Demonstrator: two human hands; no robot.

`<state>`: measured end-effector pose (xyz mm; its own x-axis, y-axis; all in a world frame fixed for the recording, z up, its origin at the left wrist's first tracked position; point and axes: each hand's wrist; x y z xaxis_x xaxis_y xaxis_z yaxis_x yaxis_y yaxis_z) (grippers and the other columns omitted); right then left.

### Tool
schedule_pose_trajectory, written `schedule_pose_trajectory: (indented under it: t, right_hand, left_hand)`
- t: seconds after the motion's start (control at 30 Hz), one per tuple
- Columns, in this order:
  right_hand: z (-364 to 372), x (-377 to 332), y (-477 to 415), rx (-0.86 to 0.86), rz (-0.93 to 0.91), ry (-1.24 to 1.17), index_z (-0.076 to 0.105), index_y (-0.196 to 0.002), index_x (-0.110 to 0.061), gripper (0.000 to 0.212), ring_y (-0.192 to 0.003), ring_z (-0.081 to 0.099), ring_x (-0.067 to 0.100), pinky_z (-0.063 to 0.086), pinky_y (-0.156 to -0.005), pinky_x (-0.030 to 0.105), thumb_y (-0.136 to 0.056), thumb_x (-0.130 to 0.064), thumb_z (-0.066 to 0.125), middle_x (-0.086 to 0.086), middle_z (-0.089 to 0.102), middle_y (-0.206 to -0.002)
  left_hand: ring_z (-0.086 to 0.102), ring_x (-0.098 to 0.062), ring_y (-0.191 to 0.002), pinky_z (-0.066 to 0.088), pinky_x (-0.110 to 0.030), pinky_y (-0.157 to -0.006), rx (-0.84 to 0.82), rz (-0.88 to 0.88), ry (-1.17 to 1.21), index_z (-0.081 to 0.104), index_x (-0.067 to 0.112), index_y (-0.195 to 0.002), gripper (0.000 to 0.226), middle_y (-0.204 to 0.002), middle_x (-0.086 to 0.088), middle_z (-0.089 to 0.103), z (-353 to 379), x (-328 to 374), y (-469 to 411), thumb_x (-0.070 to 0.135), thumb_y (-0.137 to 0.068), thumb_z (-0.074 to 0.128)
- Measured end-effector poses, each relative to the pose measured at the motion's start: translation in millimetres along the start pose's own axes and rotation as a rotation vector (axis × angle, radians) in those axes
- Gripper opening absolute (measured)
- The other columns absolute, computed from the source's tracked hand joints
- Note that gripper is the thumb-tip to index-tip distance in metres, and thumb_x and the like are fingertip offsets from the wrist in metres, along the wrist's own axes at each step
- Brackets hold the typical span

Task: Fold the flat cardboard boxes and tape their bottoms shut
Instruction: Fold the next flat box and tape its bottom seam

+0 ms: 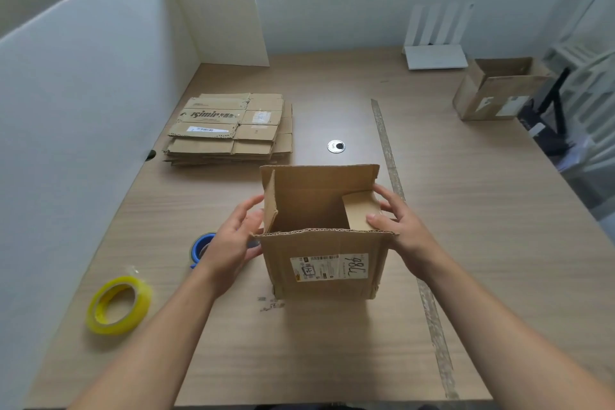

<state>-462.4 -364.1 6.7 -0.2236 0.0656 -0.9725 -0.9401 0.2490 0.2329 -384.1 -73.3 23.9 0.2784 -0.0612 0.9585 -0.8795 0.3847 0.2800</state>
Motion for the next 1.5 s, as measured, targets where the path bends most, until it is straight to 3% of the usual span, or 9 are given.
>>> schedule_pose_trajectory:
  t: [0.23, 0.43, 0.53, 0.67, 0.77, 0.97, 1.17, 1.27, 1.5]
  right_hand:
    - [3, 7, 1, 0.074, 0.025, 0.002, 0.027, -0.145, -0.058, 0.07, -0.112, 0.059, 0.015, 0.053, -0.078, 0.027, -0.098, -0.02, 0.06, -0.013, 0.049, -0.125]
    - [10, 4, 2, 0.016, 0.021, 0.024, 0.027, -0.136, -0.072, 0.072, -0.11, 0.06, 0.013, 0.053, -0.08, 0.032, -0.089, -0.03, 0.063, -0.012, 0.05, -0.125]
    - [10, 2, 1, -0.018, -0.008, 0.058, 0.04, -0.131, -0.068, 0.063, -0.11, 0.063, 0.017, 0.058, -0.084, 0.042, -0.093, -0.025, 0.067, -0.003, 0.055, -0.126]
    - [9, -1, -2, 0.015, -0.005, 0.062, 0.05, -0.121, -0.054, 0.033, -0.112, 0.061, 0.023, 0.057, -0.084, 0.047, -0.101, -0.027, 0.055, 0.003, 0.05, -0.135]
    - [2, -8, -3, 0.045, 0.027, 0.014, 0.034, -0.137, -0.057, 0.042, -0.116, 0.054, 0.013, 0.052, -0.078, 0.04, -0.096, -0.063, 0.041, -0.003, 0.049, -0.132]
    - [-5, -8, -10, -0.011, -0.043, 0.182, 0.057, -0.125, -0.054, 0.042, -0.131, 0.043, 0.008, 0.033, -0.115, 0.042, -0.092, -0.07, 0.035, -0.005, 0.048, -0.139]
    - [-3, -7, -8, 0.007, 0.037, 0.051, 0.068, -0.111, -0.046, 0.031, -0.124, 0.051, 0.008, 0.042, -0.105, 0.04, -0.085, -0.047, 0.052, -0.015, 0.061, -0.125]
    - [0, -4, -10, 0.031, 0.085, 0.062, 0.065, -0.115, -0.051, 0.039, -0.117, 0.056, 0.015, 0.048, -0.104, 0.045, -0.09, -0.025, 0.05, -0.015, 0.058, -0.126]
    - [-3, -3, -13, 0.155, -0.043, 0.151, 0.064, -0.109, -0.057, 0.037, -0.105, 0.06, -0.005, 0.051, -0.096, 0.03, -0.097, -0.024, 0.055, -0.028, 0.061, -0.117]
  left_hand:
    - [0.05, -0.011, -0.134, 0.049, -0.034, -0.101, -0.229, 0.066, -0.007, 0.036, 0.041, -0.148, 0.12, -0.149, 0.012, 0.046, -16, -3, 12, 0.08, -0.044, 0.081]
    - [0.052, 0.0, -0.126, 0.044, -0.009, -0.087, -0.139, 0.087, -0.342, 0.064, 0.049, -0.121, 0.055, -0.142, 0.014, 0.05, -11, -4, 9, 0.061, -0.07, 0.08]
    - [0.066, -0.024, -0.111, 0.054, -0.027, -0.084, 0.02, 0.117, -0.191, 0.067, 0.029, -0.112, 0.03, -0.114, 0.002, 0.072, 0, -11, 6, 0.038, -0.083, 0.068]
    - [0.07, -0.016, -0.099, 0.058, -0.035, -0.085, 0.131, 0.17, -0.302, 0.057, 0.049, -0.121, 0.046, -0.114, 0.005, 0.069, 12, -13, 8, 0.048, -0.079, 0.074]
    - [0.063, -0.008, -0.101, 0.05, -0.021, -0.08, 0.124, 0.13, -0.427, 0.026, 0.072, -0.134, 0.083, -0.119, 0.021, 0.053, 13, -11, 9, 0.049, -0.075, 0.079]
    - [0.053, -0.008, -0.1, 0.041, -0.017, -0.074, 0.113, 0.108, -0.576, -0.012, 0.074, -0.133, 0.112, -0.127, 0.008, 0.041, 20, -11, 3, 0.04, -0.079, 0.081]
    - [0.058, -0.004, -0.1, 0.046, -0.01, -0.072, 0.14, 0.173, -0.545, 0.024, 0.063, -0.138, 0.084, -0.119, 0.022, 0.045, 21, -17, -3, 0.037, -0.081, 0.08]
    - [0.062, -0.019, -0.111, 0.053, -0.034, -0.093, 0.168, 0.157, -0.541, 0.043, 0.046, -0.136, 0.063, -0.128, 0.008, 0.054, 28, -26, -8, 0.036, -0.084, 0.077]
    - [0.06, -0.02, -0.117, 0.05, -0.041, -0.101, 0.148, 0.088, -0.491, 0.042, 0.039, -0.144, 0.064, -0.137, 0.009, 0.052, 42, -39, -15, 0.036, -0.087, 0.073]
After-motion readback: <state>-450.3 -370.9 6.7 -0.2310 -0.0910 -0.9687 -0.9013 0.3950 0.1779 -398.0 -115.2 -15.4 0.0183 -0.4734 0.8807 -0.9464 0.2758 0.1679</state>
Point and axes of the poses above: each hand's wrist, its own y-axis away from the middle knuckle, its own z-axis out of the palm, x = y × z
